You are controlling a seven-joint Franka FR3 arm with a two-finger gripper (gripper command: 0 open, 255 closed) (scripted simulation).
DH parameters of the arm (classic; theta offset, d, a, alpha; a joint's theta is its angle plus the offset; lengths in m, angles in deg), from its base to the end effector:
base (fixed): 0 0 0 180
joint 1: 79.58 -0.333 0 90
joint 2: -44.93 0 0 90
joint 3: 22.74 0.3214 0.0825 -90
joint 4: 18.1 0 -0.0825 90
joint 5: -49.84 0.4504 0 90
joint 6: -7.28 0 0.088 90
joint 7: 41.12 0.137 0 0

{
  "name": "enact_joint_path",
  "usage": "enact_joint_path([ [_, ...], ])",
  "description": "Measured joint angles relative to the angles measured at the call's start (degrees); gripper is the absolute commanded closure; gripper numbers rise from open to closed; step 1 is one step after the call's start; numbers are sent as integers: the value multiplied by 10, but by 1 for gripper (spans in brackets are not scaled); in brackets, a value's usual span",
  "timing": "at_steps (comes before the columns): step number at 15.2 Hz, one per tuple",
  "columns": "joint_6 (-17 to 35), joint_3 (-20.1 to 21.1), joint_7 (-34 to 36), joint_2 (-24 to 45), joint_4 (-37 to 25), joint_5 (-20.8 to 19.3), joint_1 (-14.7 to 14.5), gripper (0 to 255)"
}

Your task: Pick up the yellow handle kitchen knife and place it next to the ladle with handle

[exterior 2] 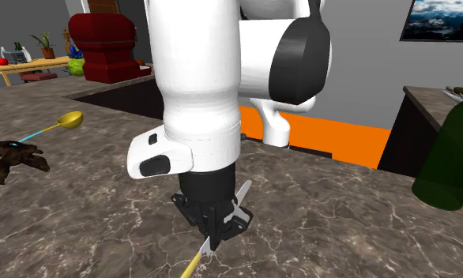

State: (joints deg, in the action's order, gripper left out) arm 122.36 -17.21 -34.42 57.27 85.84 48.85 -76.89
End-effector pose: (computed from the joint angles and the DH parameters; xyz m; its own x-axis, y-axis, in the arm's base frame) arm 0.6741 0.0298 0.3657 0.9979 -0.0618 -0.0203 -0.0619 -0.9981 -0.0027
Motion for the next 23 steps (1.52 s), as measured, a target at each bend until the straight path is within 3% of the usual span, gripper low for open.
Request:
enact_joint_path([
  [20, -145, 1, 0, -22, -123, 3, -1, 255],
  [23, -145, -8, -24, -43, -102, 6, 14, 255],
])
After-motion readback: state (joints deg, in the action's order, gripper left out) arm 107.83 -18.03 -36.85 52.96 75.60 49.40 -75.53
